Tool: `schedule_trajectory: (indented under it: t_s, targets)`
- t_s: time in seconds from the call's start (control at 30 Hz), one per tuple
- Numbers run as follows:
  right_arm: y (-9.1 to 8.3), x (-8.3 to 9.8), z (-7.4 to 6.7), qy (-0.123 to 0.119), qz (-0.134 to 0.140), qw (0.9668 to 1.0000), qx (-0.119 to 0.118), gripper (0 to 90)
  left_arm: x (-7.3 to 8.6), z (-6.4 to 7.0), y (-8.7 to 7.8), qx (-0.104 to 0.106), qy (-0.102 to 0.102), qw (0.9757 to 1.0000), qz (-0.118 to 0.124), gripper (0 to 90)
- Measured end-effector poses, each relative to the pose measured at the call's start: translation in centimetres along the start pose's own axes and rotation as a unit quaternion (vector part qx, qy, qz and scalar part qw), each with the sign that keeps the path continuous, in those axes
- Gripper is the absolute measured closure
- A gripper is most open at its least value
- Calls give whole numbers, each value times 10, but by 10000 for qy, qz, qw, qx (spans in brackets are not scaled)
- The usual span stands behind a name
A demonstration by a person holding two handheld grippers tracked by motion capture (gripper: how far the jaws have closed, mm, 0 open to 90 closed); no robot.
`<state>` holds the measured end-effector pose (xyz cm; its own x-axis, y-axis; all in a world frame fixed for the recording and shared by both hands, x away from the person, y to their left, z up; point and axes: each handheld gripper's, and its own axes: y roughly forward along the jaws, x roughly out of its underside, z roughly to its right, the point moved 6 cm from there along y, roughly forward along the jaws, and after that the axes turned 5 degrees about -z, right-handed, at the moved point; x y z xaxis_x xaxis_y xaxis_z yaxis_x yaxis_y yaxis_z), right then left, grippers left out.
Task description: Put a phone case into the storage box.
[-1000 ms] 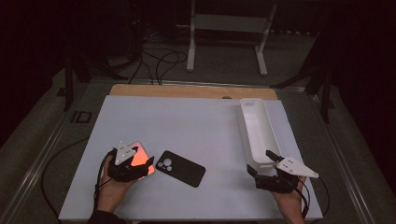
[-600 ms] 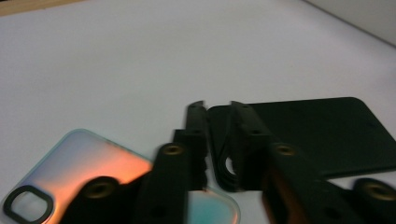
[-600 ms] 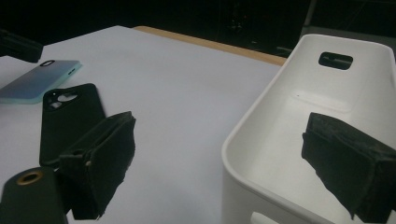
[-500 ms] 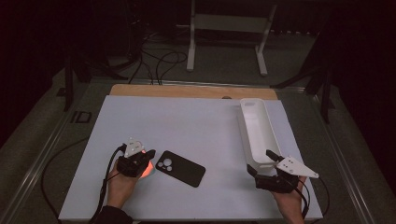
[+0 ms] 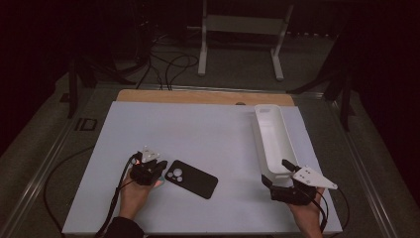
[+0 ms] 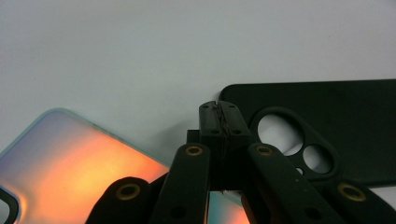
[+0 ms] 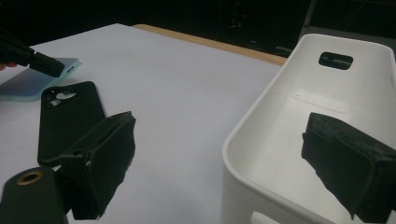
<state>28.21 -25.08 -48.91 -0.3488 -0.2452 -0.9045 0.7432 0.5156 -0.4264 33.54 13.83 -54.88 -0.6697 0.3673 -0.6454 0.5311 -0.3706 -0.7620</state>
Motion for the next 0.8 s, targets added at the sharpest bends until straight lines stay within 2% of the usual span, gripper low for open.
schedule_trajectory:
  t_s: [0.33,0.5,0.8]
  targets:
    - [0,1,1,4,0,10000,3,95,10,-3,11,-49,-64,9995,-311,899]
    - [1,1,0,-4,-19,10000,5,95,11,-1,11,-29,-121,9995,-305,900]
    - [0,1,-1,-4,-27,10000,23,95,15,4,6,-69,-80,9991,-410,900]
